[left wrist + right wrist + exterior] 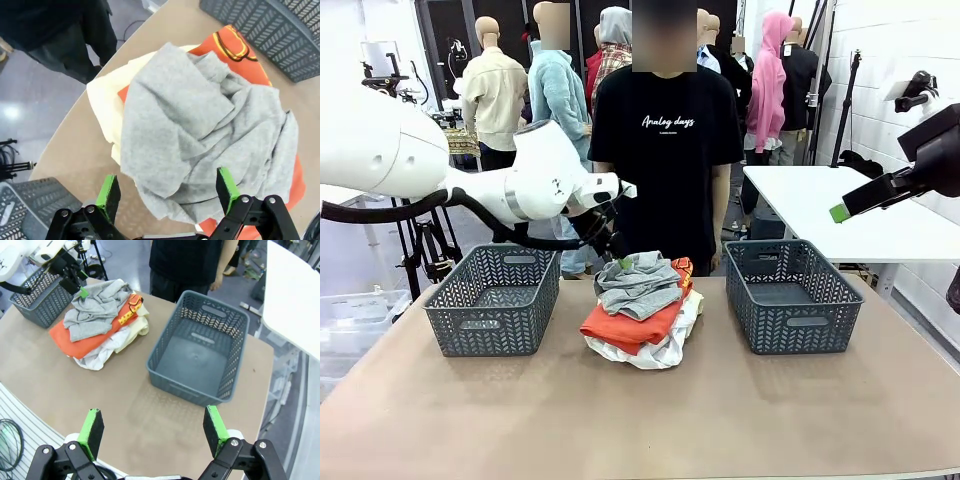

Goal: Sort the tops and bottoms.
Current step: Lift clothes from the center of the table with your left hand.

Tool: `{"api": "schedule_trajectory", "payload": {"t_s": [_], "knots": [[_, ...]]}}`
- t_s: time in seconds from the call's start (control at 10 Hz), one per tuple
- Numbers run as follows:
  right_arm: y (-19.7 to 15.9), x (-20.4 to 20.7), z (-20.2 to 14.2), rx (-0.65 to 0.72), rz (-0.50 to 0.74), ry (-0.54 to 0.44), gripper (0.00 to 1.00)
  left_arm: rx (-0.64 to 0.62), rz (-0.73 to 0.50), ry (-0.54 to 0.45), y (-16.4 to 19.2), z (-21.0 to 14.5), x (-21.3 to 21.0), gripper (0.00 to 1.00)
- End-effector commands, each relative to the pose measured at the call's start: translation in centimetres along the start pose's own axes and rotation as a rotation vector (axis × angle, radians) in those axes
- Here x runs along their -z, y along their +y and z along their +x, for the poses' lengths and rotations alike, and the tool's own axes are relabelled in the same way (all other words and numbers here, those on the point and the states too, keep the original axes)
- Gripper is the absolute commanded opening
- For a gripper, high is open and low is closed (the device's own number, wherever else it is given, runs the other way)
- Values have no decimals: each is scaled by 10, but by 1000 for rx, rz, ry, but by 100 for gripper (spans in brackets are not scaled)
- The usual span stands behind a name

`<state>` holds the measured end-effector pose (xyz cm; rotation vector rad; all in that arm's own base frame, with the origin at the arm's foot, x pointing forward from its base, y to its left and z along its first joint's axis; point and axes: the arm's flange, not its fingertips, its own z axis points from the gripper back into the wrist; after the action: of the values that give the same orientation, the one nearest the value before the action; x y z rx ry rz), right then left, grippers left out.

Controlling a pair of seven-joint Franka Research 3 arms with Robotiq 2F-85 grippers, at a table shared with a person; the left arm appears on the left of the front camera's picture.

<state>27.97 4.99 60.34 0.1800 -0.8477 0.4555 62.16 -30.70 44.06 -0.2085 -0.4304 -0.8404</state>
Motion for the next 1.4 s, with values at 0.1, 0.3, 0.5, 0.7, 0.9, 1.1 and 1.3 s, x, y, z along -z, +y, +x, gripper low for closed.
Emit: {"api": "schedule_trajectory", "payload": {"t_s": [0.1,0.3,0.5,0.7,0.9,1.1,1.3], "knots": [[1,1,0,12,2,8,100,16,-33,49,0,31,16,100],[1,1,0,12,2,8,100,4,-34,82,7,39,25,100],[1,1,0,12,2,8,100,-15,-37,99,16,48,28,100],[1,1,0,12,2,8,100,-38,-46,128,16,53,26,100],[1,1,0,12,2,8,100,-68,-55,197,13,55,26,100],[1,1,0,12,2,8,100,-106,-33,252,14,50,27,96],[1,1,0,12,2,8,100,-104,-7,273,15,50,28,91]]}}
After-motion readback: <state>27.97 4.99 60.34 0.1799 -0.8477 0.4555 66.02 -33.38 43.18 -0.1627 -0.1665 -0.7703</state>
